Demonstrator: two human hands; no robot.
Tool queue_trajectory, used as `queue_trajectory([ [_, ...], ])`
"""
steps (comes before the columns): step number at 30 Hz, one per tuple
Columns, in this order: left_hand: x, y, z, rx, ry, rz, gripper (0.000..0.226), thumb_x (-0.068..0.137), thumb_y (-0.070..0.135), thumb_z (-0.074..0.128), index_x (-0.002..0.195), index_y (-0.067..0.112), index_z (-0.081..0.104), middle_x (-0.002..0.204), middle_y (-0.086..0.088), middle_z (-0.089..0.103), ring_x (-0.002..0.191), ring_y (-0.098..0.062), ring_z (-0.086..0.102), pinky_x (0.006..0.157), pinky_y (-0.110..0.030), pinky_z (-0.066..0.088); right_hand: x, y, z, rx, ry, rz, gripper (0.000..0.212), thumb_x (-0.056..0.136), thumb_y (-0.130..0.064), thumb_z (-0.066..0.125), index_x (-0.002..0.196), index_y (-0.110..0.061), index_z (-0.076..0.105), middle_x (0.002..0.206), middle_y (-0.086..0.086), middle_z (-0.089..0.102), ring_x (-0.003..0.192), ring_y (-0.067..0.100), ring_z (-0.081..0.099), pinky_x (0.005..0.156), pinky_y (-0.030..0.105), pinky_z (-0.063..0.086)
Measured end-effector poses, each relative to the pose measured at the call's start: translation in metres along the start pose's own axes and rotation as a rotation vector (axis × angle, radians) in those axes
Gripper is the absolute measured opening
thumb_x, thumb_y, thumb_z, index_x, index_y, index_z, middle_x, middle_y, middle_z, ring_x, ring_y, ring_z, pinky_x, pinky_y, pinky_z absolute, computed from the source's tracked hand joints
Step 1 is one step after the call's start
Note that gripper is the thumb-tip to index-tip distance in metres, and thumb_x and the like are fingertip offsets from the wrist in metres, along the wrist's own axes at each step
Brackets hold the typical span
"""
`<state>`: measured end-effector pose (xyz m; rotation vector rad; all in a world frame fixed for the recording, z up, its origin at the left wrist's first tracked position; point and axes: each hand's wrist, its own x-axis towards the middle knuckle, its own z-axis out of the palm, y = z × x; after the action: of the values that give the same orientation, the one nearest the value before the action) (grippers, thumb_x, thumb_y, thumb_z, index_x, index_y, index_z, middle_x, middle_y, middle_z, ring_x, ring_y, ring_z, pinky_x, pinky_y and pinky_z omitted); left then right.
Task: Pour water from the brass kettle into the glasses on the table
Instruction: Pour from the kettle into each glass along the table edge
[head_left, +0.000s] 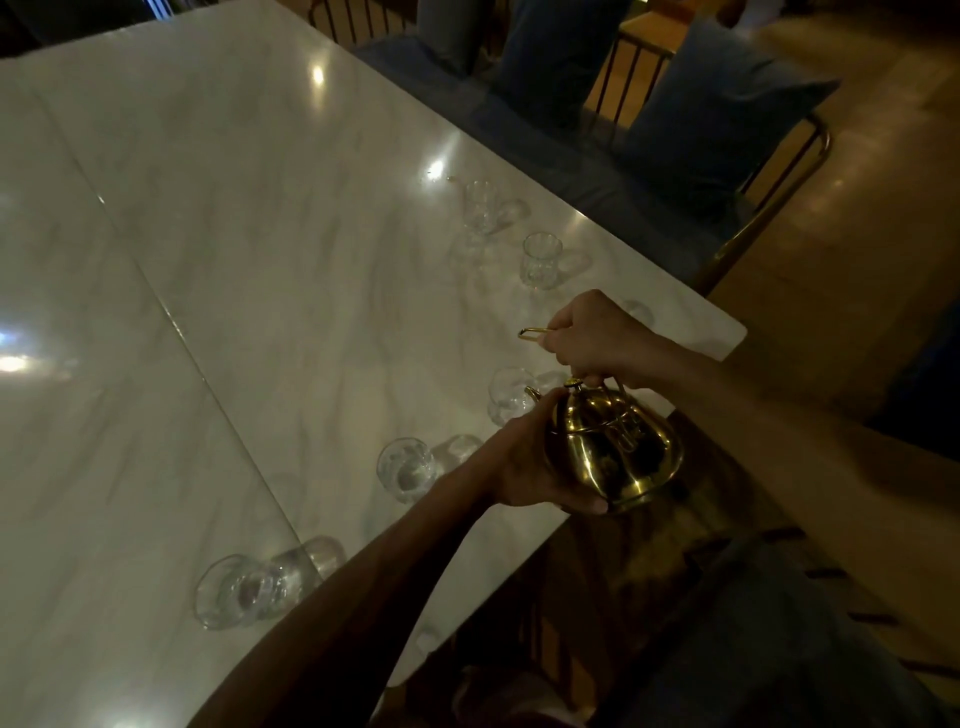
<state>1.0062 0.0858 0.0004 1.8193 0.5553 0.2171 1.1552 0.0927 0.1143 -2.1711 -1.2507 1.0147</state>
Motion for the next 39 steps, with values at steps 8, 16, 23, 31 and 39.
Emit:
queue_trajectory([
  [8,-0.005,0.010,0.003,0.009,-0.012,0.011,0.125,0.056,0.037,0.099,0.159,0.024,0.028,0.150,0.015,0.052,0.135,0.006,0.050,0.110,-0.018,0.045,-0.003,0.003,0.001,0.016,-0.003,0.002,0.030,0.088,-0.010,0.056,0.105,0.015,0.062,0.072,0.016,0.052,0.058,0.027,0.050,0.048,0.032,0.038],
  [16,-0.006,0.012,0.007,0.059,-0.012,0.022,0.127,0.055,0.048,0.093,0.160,0.025,0.026,0.153,0.009,0.052,0.143,-0.012,0.049,0.116,-0.045,0.047,-0.009,0.007,0.000,0.038,0.010,-0.003,0.032,0.088,-0.011,0.058,0.107,0.015,0.061,0.073,0.015,0.052,0.060,0.026,0.048,0.055,0.035,0.040],
  [23,-0.005,0.011,0.007,0.121,-0.005,0.038,0.125,0.058,0.037,0.099,0.159,0.023,0.027,0.154,0.008,0.052,0.143,-0.012,0.050,0.116,-0.040,0.047,-0.016,0.010,-0.003,0.057,0.025,-0.012,0.032,0.090,-0.014,0.059,0.107,0.013,0.062,0.074,0.017,0.054,0.060,0.027,0.051,0.047,0.031,0.040],
  [31,-0.006,0.010,0.005,0.153,-0.045,0.063,0.123,0.060,0.026,0.102,0.158,0.028,0.028,0.152,0.014,0.052,0.131,0.008,0.052,0.105,-0.013,0.046,-0.029,0.016,-0.004,0.122,0.070,-0.012,0.034,0.091,-0.019,0.059,0.108,0.010,0.062,0.074,0.015,0.057,0.058,0.028,0.051,0.045,0.030,0.039],
  [39,-0.012,0.014,0.006,0.258,-0.042,0.002,0.136,0.050,0.054,0.098,0.160,0.030,0.023,0.155,0.009,0.051,0.141,-0.018,0.053,0.111,-0.047,0.051,-0.044,0.026,-0.001,0.252,0.132,-0.002,0.030,0.092,-0.020,0.058,0.121,-0.013,0.064,0.064,-0.001,0.057,0.046,0.009,0.049,0.037,0.020,0.037],
])
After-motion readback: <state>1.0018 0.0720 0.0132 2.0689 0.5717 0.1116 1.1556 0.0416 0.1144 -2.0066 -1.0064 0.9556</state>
